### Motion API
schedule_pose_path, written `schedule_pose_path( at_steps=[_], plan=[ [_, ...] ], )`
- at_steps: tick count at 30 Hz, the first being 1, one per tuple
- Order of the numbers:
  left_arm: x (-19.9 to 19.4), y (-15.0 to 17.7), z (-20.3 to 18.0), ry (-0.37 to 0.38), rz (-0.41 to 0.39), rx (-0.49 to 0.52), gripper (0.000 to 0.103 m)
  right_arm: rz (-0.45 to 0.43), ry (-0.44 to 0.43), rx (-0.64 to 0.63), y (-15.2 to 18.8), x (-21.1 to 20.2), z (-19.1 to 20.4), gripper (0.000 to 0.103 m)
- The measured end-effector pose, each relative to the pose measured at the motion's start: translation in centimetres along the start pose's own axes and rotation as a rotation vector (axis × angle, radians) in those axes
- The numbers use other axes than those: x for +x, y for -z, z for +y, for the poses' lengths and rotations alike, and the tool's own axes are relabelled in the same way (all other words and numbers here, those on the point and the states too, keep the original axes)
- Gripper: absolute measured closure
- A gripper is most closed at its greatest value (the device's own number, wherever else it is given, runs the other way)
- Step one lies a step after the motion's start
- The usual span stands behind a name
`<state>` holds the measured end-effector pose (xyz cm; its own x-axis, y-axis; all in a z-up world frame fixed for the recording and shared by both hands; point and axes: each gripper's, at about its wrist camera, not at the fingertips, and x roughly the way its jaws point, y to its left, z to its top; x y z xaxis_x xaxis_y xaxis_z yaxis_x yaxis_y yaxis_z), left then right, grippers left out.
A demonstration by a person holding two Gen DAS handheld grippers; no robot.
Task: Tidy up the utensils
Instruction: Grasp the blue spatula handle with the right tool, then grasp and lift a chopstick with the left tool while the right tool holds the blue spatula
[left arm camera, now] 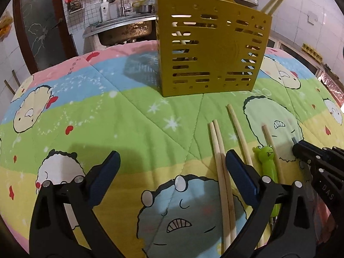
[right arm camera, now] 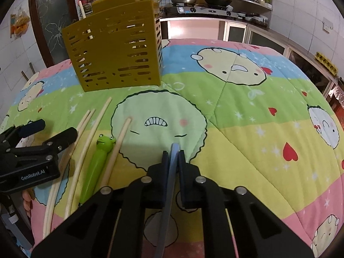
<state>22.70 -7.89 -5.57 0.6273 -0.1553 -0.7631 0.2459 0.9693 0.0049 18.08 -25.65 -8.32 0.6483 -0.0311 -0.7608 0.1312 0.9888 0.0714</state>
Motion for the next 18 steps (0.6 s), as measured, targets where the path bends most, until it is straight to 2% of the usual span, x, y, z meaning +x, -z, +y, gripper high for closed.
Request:
schedule_pose_path(
  at_steps=[9, 14, 18],
  plan=[
    [0.4, 0.3, 1.1, 0.002, 0.022, -0.042, 0.008, -0.006, -0.012, 0.01, 0.2, 0.1, -0.2, 0.093],
    [0.5, 0.5, 1.2, 0.004, 0.026, -0.036, 0.008, -0.006, -0.009, 0.009, 0.2, 0.1, -0.3, 0.093],
    [1.0, 0.6, 0.4, -0.013, 0.049, 0.008, 0.008, -0.001, 0.001, 0.007, 0.1, 0.2, -0.1, 0.093]
  ],
)
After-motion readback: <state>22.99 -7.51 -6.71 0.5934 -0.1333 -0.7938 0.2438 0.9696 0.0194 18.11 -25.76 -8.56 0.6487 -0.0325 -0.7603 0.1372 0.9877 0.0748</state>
